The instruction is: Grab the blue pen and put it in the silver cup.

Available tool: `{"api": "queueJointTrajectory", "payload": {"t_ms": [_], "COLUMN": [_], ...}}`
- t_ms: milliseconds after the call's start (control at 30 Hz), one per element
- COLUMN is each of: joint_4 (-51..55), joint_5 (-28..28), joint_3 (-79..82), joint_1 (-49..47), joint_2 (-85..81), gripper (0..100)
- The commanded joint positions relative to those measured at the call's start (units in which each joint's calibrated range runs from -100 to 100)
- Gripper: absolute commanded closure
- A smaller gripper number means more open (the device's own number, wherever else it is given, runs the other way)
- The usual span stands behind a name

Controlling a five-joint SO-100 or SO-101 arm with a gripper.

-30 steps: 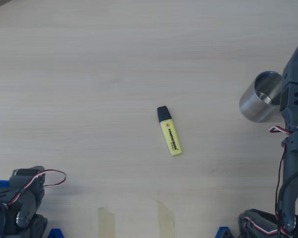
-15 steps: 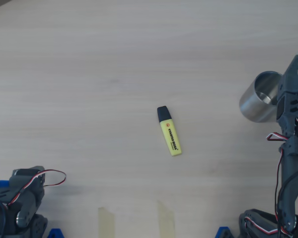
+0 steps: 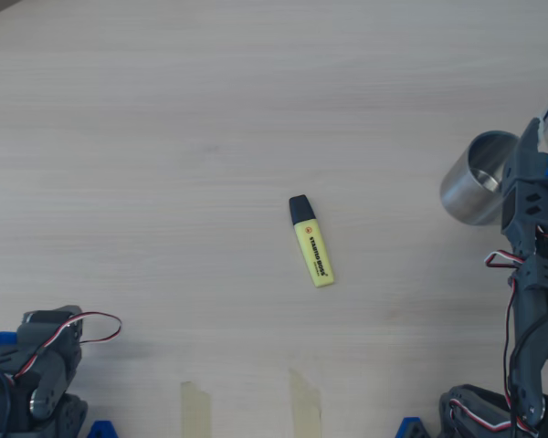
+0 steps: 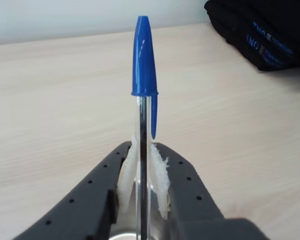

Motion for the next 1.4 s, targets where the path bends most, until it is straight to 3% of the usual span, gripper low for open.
{"api": "queueJointTrajectory", "payload": {"t_ms": [0, 1200, 1367], "joint_4": [-0.9, -0.4, -0.3], "joint_5": [-0.1, -0.2, 0.3], "joint_3": [-0.2, 11.8, 11.8], "joint_1": [-0.1, -2.3, -3.9], "joint_2": [-0.1, -1.0, -3.2], "gripper": [98, 97, 81]}}
